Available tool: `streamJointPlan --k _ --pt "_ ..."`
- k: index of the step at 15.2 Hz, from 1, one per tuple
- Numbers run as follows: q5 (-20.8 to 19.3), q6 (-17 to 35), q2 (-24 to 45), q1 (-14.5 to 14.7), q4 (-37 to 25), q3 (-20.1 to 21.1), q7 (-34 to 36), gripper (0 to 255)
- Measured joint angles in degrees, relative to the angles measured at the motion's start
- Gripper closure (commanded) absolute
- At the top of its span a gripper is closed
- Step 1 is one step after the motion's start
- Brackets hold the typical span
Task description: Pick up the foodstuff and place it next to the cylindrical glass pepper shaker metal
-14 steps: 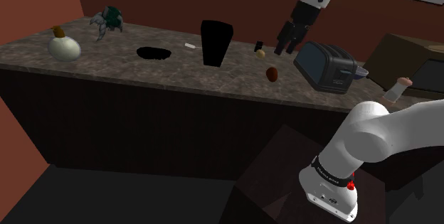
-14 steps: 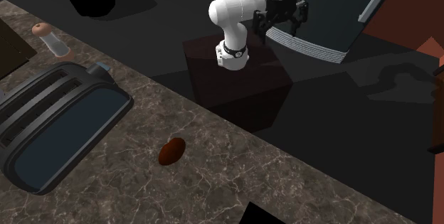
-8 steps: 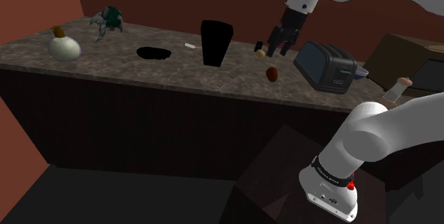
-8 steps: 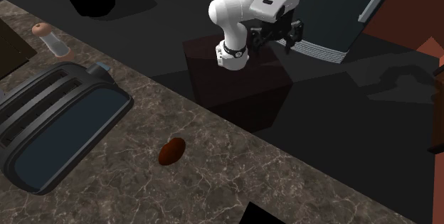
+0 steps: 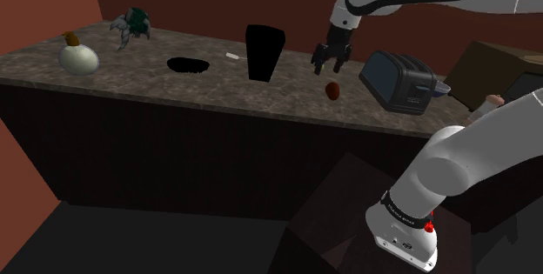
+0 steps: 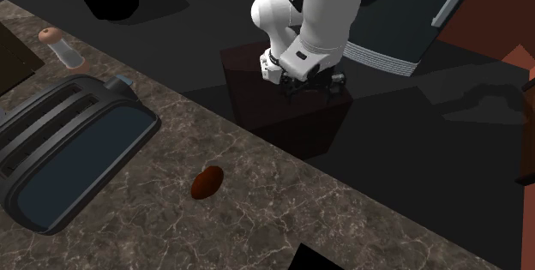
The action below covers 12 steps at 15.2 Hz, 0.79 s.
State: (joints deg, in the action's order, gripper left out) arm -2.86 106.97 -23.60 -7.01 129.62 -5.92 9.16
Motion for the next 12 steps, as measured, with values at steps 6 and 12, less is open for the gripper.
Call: streamJointPlan --k 6,12 --pt "-3.4 3.3 10.6 -3.1 -4.7 -1.8 3.5 0" --pt "-6.1 5.0 22.1 -5.9 -12.0 -4.2 6.6 0"
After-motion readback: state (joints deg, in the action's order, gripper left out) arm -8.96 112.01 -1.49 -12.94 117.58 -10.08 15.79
